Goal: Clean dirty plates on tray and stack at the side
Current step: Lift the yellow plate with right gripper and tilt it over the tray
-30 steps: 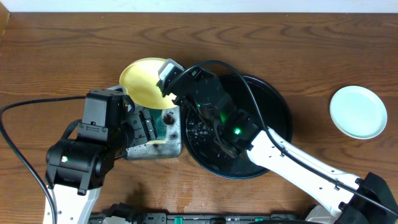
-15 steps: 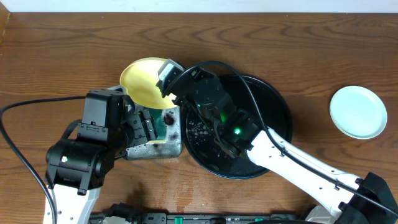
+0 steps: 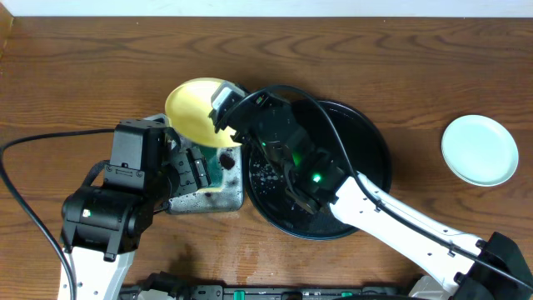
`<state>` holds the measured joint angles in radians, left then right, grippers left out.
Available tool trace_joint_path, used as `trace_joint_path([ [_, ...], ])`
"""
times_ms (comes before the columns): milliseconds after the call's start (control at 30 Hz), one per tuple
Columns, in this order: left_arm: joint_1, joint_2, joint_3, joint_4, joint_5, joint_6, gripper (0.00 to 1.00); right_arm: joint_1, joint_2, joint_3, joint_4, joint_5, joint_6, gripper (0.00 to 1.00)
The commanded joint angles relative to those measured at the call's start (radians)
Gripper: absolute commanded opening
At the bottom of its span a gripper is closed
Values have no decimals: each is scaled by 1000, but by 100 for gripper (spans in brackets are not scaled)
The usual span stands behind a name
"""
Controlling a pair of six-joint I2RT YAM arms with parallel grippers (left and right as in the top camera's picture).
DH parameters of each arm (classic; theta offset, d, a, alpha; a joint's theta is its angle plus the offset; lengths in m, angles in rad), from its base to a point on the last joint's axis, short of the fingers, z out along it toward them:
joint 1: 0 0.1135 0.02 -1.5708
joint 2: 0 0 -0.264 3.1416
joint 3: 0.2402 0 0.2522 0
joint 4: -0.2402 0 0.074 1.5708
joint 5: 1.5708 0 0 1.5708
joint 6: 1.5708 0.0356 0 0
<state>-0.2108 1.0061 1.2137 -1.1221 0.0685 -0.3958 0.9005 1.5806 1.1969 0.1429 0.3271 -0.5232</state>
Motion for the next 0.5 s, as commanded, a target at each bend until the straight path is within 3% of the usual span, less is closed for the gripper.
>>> trace_joint_path([
  [0,4,0,21,-3,-2,-1,83,5,-13,10,11,66,8,1],
  [33,4,0,21,-3,-2,-1,83,2,-10,10,28,129,66,1],
  [67,4,0,21,-3,-2,-1,83,6,-12,10,5,55,87,1],
  [133,4,0,21,-3,-2,-1,83,21,-15,10,-23,4,-57,1],
  [233,4,0,21,-3,-2,-1,83,21,-14,10,10,112,100,1],
  [333,4,0,21,-3,-2,-1,83,27,-15,10,-18,61,-23,1],
  [400,4,0,21,-3,-2,-1,83,18,-16,10,11,162,141,1],
  [467,4,0,21,-3,-2,-1,83,16,-20,10,-12,80,117,1],
])
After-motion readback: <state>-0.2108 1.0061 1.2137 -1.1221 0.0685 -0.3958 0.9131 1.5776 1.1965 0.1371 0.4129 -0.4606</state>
